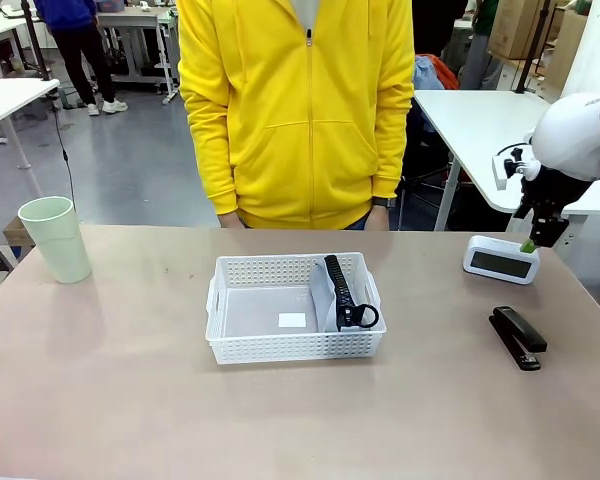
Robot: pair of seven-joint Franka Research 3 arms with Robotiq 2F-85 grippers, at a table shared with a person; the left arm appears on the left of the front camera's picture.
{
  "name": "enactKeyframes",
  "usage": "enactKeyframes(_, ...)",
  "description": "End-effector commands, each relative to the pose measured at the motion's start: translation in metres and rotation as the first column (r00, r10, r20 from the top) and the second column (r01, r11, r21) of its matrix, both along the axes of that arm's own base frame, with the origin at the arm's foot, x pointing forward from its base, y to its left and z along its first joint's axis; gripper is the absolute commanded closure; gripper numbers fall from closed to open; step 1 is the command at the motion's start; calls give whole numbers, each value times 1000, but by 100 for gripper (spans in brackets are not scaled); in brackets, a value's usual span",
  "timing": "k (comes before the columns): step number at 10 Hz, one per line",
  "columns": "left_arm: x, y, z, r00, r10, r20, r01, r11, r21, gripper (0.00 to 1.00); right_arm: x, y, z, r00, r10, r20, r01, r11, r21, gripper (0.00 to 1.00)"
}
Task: Efficiently arrange items inside the basket to fit them all.
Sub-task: Pick up the Digital clock and place it inside the Organizing basket.
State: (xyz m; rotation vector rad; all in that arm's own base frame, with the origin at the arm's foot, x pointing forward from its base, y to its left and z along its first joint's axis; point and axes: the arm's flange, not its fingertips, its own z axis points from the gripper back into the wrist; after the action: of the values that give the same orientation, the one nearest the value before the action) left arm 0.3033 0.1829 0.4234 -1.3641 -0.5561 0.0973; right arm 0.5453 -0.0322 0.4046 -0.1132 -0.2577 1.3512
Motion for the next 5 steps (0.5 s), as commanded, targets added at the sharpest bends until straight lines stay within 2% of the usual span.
enactKeyframes(1,1,-1,2,999,3,34,-3,1000,-16,0,-4,4,-2,994,-105,-29,105,994,-4,0)
enactKeyframes(2,1,-1,2,999,3,34,-3,1000,-16,0,-4,4,-2,994,-105,-29,105,994,-4,0)
enactKeyframes(3,1,-1,2,999,3,34,-3,1000,-16,0,-1,1,-1,1000,-27,-8,27,1000,3,0)
enactKeyframes(4,1,-1,2,999,3,34,-3,1000,-16,0,1,9,-4,997,-79,23,81,994,-68,0)
enactKeyframes(5,1,-1,2,999,3,34,-3,1000,-16,0,6,9,-6,999,-31,42,33,997,-69,0)
